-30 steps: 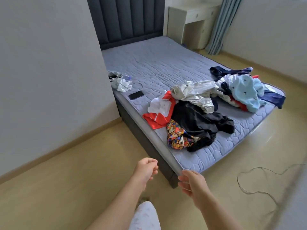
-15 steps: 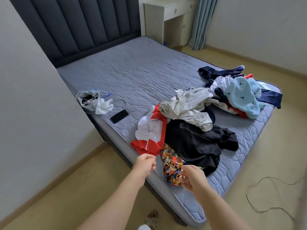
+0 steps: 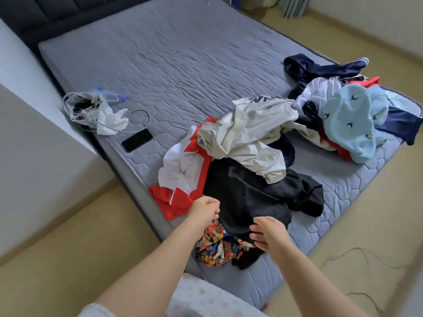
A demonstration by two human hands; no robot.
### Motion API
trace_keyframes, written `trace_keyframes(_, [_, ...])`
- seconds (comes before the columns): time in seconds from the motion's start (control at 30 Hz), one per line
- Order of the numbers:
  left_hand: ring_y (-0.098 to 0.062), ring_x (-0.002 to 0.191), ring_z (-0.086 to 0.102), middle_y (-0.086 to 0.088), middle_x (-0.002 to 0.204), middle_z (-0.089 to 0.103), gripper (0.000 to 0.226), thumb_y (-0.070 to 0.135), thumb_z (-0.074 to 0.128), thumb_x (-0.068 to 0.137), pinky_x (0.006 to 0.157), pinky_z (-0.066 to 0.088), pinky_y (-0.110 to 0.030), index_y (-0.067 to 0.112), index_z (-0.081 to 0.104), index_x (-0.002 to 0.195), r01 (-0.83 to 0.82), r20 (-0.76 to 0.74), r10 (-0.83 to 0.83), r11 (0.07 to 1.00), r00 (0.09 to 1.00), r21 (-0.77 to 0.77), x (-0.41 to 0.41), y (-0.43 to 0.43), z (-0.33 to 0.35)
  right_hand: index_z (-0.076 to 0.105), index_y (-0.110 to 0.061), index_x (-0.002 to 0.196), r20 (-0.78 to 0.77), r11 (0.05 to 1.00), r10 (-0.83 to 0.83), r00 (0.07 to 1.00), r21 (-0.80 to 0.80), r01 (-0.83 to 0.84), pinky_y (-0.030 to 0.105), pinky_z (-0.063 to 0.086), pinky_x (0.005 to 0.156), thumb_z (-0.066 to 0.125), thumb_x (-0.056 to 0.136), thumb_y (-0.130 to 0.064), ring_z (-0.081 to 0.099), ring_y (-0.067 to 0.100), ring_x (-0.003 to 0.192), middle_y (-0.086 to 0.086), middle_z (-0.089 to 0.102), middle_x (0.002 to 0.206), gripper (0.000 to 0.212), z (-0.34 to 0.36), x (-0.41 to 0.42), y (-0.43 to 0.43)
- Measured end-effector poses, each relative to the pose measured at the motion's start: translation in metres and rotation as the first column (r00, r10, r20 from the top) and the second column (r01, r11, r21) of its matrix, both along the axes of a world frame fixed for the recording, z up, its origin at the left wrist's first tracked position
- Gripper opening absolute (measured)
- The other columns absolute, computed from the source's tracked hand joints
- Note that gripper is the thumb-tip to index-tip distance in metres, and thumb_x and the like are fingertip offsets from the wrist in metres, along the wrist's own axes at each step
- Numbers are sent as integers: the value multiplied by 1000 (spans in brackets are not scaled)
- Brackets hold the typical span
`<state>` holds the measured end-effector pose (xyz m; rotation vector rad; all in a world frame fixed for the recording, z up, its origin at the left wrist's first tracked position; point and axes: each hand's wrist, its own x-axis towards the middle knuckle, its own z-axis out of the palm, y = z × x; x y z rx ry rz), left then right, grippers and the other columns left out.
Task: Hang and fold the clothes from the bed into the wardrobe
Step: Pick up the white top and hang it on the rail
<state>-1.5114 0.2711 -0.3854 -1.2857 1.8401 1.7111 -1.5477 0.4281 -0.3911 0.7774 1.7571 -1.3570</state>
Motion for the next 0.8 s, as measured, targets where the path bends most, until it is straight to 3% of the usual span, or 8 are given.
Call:
trace_keyframes(0.13, [-9,65,54,3,78,59,12,17,47,95,55,40,-18,18,59,92,-113,116,114,993,987,-15,-49,37,-38,55,-13,81,37,996,86,996,3,-86,24,41,55,49,92,-9,50,17,57,5,56,71,13,-30,-72,25])
trace_keyframes(0.37, [-10,73,58,3,85,61,15,18,45,94,59,43,-19,21,59,89,-181,222,174,984,960,10,-114,82,-91,56,-13,84,47,979,201,978,20,-202,24,41,56,48,90,-7,50,16,60,3,56,74,12,-84,-159,42])
trace_keyframes(0.47, [-12,79,59,1,91,62,17,18,44,94,64,46,-20,23,59,87,-202,205,199,979,958,-9,-140,83,-103,59,-6,103,-44,929,363,931,101,-357,29,41,64,47,89,-11,51,21,72,6,56,82,19,-104,-185,44])
trace_keyframes(0.53, [-12,82,60,1,93,63,15,19,45,94,66,46,-20,22,59,91,-231,188,227,973,956,2,-153,82,-112,52,-13,125,-130,814,554,822,292,-503,33,40,76,48,88,-16,51,28,97,11,54,112,37,-122,-203,42])
trace_keyframes(0.6, [-11,83,61,1,94,63,14,20,46,94,68,47,-21,24,59,91,-264,173,255,964,951,33,-160,81,-117,36,-31,139,-196,643,740,644,486,-591,38,35,90,53,86,-22,35,33,123,6,29,146,56,-133,-219,35])
trace_keyframes(0.7, [-9,83,62,2,93,63,13,21,48,94,71,48,-22,26,59,89,-317,162,304,946,939,62,-162,78,-127,18,-43,143,-203,420,903,379,597,-683,47,30,104,60,82,-32,20,34,134,0,3,156,75,-145,-239,18])
trace_keyframes(0.8, [-10,84,62,2,94,63,12,20,48,94,72,48,-23,24,59,94,-381,163,366,922,916,71,-156,77,-137,26,-45,139,-85,205,977,196,626,-753,50,27,104,60,83,-24,12,33,138,-4,-1,156,68,-163,-250,15])
